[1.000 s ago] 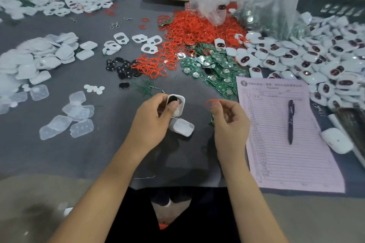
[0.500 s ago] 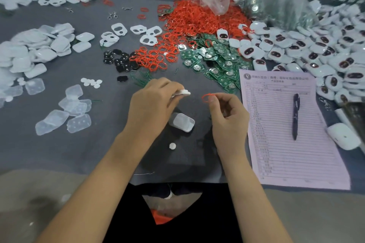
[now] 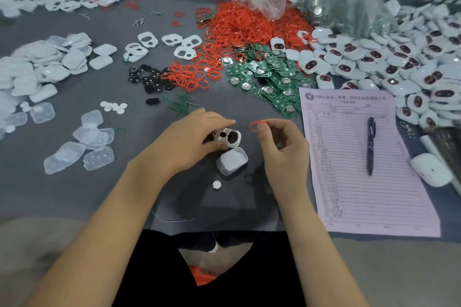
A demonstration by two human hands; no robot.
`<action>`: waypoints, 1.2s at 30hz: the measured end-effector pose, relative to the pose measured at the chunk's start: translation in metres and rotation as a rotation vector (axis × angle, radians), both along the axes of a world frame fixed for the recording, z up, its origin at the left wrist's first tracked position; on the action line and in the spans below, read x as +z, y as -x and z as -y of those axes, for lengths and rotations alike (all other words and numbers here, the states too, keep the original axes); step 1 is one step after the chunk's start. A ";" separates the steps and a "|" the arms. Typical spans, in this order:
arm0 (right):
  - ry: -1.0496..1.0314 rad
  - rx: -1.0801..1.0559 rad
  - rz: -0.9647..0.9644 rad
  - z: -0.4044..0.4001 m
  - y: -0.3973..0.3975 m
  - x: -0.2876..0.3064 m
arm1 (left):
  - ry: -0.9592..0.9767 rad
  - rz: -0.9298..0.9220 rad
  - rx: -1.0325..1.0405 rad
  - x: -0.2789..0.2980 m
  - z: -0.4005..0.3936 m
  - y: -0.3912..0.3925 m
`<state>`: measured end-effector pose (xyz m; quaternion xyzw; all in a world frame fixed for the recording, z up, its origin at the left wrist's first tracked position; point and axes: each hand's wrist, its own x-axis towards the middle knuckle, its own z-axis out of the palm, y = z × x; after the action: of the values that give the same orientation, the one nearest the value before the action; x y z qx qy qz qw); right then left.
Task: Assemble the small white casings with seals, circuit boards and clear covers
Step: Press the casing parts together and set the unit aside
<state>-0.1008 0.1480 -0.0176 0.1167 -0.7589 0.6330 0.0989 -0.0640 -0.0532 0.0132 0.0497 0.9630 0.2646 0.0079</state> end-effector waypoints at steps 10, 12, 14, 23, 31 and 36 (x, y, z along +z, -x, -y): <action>-0.024 0.005 0.004 -0.001 0.000 0.000 | -0.043 -0.194 0.262 0.002 0.004 -0.003; -0.039 0.006 0.000 -0.001 0.000 0.000 | -0.085 -0.411 0.423 0.004 0.011 -0.008; -0.052 0.013 0.001 0.000 0.000 0.000 | -0.113 -0.433 0.497 0.002 0.019 -0.013; -0.095 0.024 0.000 0.001 0.000 0.002 | 0.049 -0.056 0.221 -0.008 0.013 -0.016; -0.062 0.000 -0.023 0.000 0.000 -0.001 | -0.101 -0.123 0.341 0.002 0.014 -0.037; -0.273 0.126 -0.316 0.016 -0.007 0.003 | -0.072 -0.158 0.357 -0.013 0.030 -0.076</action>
<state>-0.0940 0.1325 -0.0144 0.2740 -0.8038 0.5032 0.1599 0.0123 -0.0836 -0.0002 -0.1008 0.9441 0.2915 -0.1163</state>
